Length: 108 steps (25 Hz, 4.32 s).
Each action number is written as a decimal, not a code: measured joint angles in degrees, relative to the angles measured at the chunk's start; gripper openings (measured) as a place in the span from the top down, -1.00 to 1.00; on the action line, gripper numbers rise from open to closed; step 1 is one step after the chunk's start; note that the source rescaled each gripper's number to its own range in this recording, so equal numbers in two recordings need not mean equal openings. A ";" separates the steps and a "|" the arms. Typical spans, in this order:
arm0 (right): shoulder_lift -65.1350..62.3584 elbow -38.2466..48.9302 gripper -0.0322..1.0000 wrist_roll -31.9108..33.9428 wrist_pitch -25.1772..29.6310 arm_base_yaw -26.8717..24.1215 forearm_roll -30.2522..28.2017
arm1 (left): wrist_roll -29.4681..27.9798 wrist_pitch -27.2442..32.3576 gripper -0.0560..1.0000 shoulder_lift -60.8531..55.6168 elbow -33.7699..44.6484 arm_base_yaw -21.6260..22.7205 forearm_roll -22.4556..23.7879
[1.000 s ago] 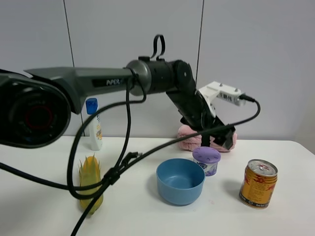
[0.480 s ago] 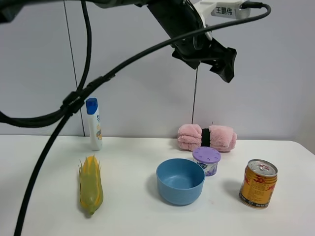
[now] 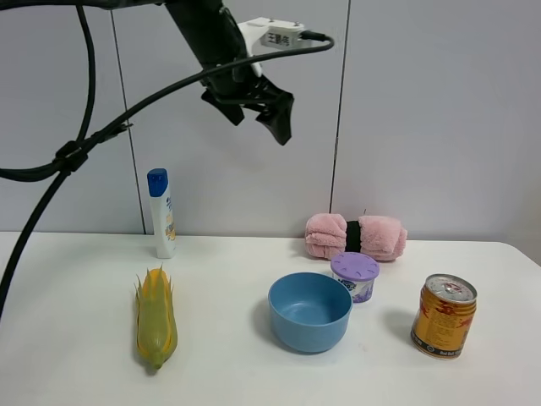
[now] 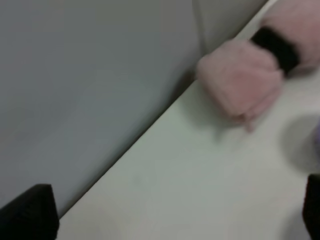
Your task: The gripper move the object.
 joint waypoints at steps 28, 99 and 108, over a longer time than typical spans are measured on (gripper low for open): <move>0.00 0.00 -1.00 0.00 0.00 0.00 0.00 | -5.90 8.48 -1.00 -25.86 39.02 21.31 9.43; 0.00 0.00 -1.00 0.00 0.00 0.00 0.00 | -13.80 -0.78 -1.00 -132.92 112.66 29.63 -2.56; 0.00 0.00 -1.00 0.00 0.00 0.00 0.00 | -13.87 -0.78 -1.00 -132.92 112.66 29.63 -2.56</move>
